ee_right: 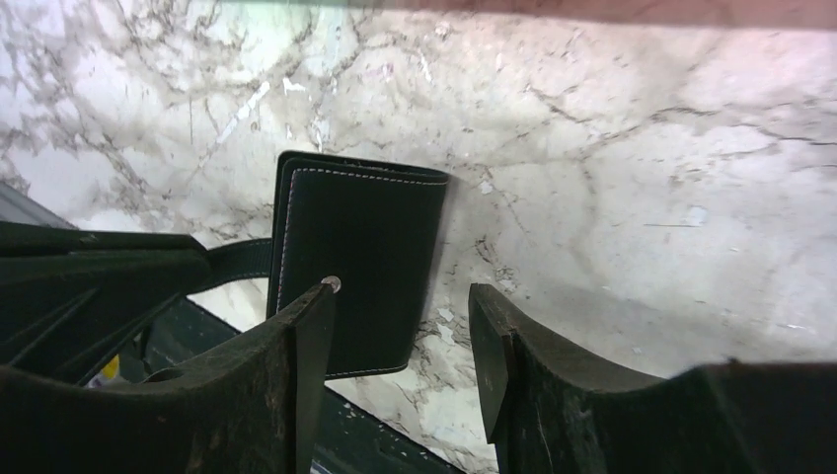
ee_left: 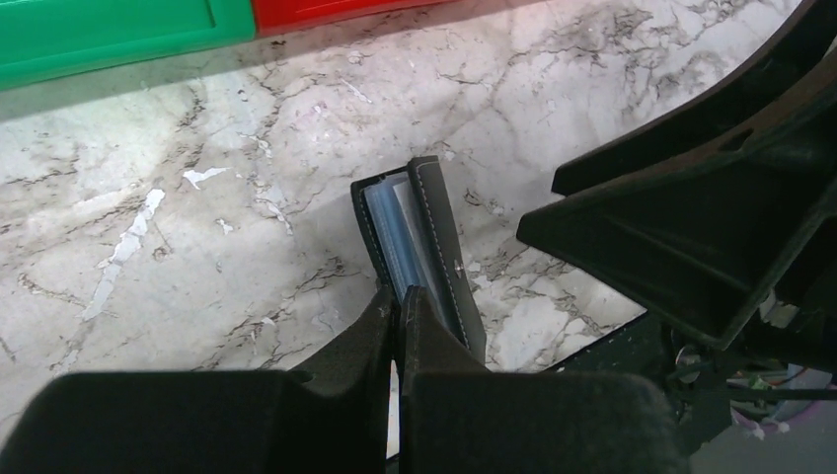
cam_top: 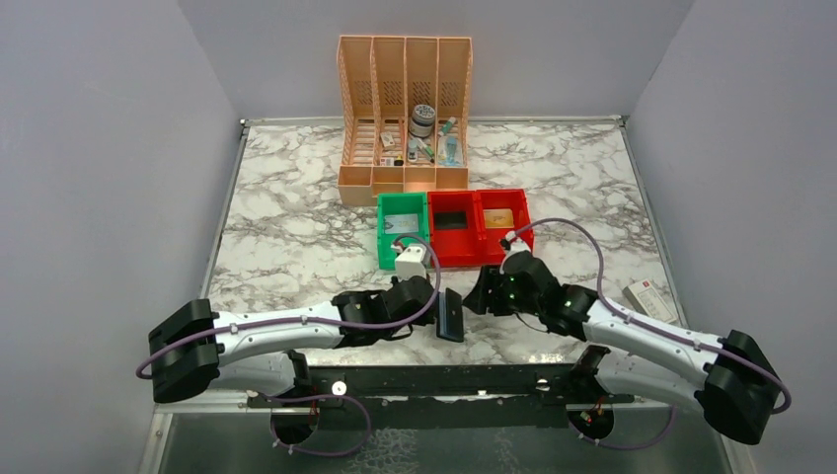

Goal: Take the credit cards out of the card holder

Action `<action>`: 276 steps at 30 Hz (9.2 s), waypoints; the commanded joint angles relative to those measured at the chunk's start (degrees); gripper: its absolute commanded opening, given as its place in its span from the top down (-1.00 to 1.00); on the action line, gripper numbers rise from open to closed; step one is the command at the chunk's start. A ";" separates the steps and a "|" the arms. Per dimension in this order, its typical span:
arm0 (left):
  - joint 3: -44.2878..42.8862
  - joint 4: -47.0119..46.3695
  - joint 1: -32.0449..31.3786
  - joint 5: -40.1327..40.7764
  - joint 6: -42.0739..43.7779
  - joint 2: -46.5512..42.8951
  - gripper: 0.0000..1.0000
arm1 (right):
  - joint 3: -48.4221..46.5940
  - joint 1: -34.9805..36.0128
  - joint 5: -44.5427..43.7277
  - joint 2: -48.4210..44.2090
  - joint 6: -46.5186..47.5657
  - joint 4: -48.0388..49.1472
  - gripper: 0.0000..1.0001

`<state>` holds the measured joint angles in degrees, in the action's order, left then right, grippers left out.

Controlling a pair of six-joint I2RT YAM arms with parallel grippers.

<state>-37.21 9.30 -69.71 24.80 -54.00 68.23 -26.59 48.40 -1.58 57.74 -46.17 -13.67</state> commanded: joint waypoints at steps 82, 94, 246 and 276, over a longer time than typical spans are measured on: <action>9.67 -0.47 0.40 -0.15 -4.57 0.09 1.00 | 0.93 0.20 32.83 21.98 -6.13 29.37 -0.19; 10.32 -1.47 0.55 -0.13 -4.81 -0.09 1.00 | 0.00 0.20 29.18 22.78 -5.06 31.38 -0.26; 10.10 -7.05 3.91 -6.34 -2.95 11.46 0.31 | 2.11 0.13 11.73 16.41 -7.21 21.95 0.71; 10.15 -6.57 3.18 -6.35 -2.10 9.63 0.55 | -0.68 0.11 -1.70 1.44 4.40 -7.32 0.23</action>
<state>-28.58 -1.83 -66.13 18.87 -56.90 77.78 -25.50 48.38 -5.10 59.27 -43.59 -20.62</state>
